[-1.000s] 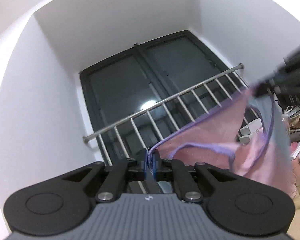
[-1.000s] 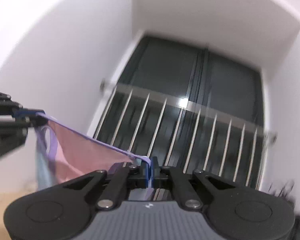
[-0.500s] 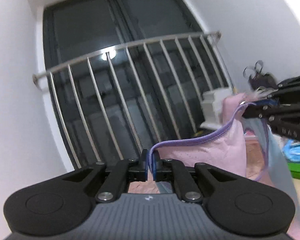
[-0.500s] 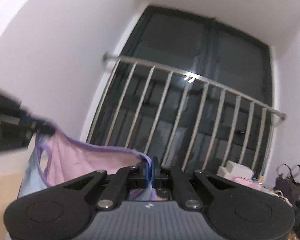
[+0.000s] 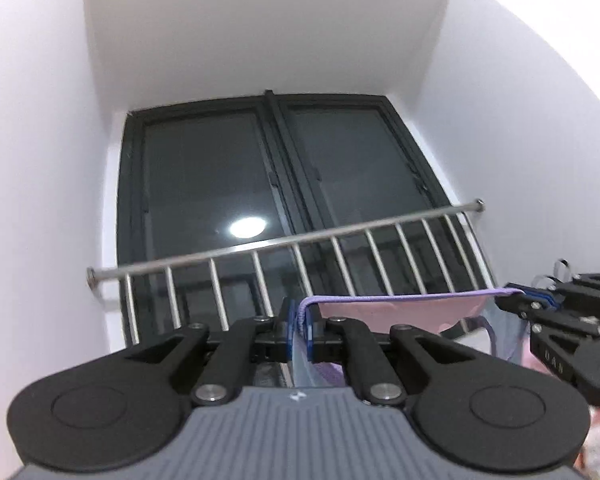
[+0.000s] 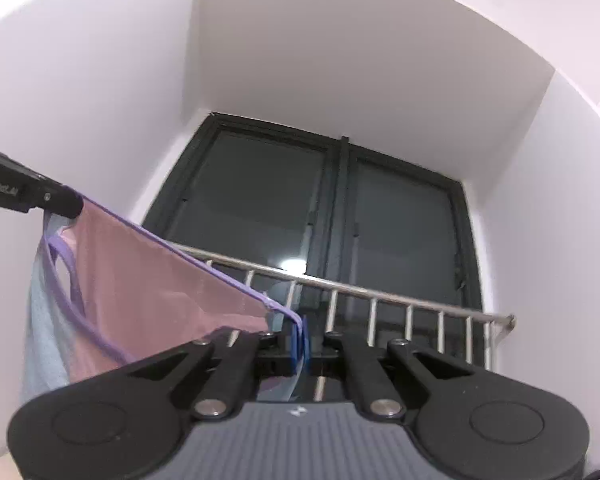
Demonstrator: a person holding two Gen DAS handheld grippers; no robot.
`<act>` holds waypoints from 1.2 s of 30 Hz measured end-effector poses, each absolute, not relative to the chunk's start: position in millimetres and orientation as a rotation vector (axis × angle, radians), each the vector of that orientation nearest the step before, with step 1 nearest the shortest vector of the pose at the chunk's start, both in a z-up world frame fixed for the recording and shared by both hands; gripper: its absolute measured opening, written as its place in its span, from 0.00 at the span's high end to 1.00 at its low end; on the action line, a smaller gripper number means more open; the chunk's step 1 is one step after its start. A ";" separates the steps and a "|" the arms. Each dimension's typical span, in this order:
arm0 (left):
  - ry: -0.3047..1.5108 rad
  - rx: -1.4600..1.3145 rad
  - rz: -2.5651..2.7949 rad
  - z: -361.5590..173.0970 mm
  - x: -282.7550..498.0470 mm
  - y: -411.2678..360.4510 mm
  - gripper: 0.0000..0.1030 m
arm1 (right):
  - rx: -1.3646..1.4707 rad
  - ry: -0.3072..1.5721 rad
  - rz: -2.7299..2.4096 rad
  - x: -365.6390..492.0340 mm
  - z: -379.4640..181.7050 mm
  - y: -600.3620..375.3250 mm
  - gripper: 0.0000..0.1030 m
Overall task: Fold clothes
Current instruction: 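Lay the garment flat on the table and release both grippers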
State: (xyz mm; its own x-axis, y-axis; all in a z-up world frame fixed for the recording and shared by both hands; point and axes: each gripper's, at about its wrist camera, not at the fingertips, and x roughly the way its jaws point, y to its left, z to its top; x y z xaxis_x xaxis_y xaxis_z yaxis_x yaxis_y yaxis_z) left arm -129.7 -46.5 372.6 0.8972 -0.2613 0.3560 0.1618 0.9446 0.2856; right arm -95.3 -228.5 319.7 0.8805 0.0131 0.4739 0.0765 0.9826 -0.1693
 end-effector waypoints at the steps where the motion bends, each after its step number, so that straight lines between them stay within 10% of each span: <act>1: -0.382 0.263 -0.223 352.6 -134.5 -46.1 0.95 | -0.182 -0.478 -0.009 -100.7 307.7 -233.5 0.98; 5: -0.121 0.262 -0.281 237.9 -147.9 -41.8 0.87 | -0.213 -0.279 0.076 -126.2 225.6 -245.8 0.97; 7: 0.116 0.239 -0.349 166.4 -147.4 -41.9 0.32 | -0.274 -0.025 0.159 -132.2 163.8 -248.3 0.94; 12: 0.672 -0.139 -0.493 45.2 -134.6 0.7 0.32 | -0.290 0.484 0.327 -155.0 47.7 -263.9 0.74; 15: 0.678 -0.258 -0.481 51.5 -112.0 26.2 0.32 | -0.265 0.500 0.375 -173.7 42.5 -270.3 0.44; 18: 0.604 -0.205 -0.421 65.0 -75.9 19.5 0.25 | -0.265 0.430 0.381 -145.5 50.8 -267.0 0.38; 24: 0.689 -0.047 -0.297 25.4 -14.3 -17.6 0.47 | -0.252 0.501 0.305 -46.5 23.3 -251.4 0.64; 29: 0.694 -0.104 -0.343 9.0 -32.6 -17.2 0.58 | -0.140 0.581 0.337 -48.1 0.2 -259.7 0.66; 33: 0.680 -0.106 -0.292 7.9 -59.1 -8.0 0.87 | -0.108 0.592 0.359 -77.4 -0.4 -265.2 0.66; 36: 0.700 -0.152 -0.266 12.3 -78.3 8.1 0.85 | -0.110 0.616 0.385 -102.5 4.1 -267.6 0.66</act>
State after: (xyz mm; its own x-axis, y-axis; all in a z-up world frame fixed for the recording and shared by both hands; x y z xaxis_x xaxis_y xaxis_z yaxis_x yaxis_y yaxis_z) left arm -78.3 8.1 12.3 0.7332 -0.2916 -0.6143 0.1906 0.9553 -0.2260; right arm -102.5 -267.6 4.1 0.7475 0.3191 -0.5826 -0.3837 0.9234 0.0135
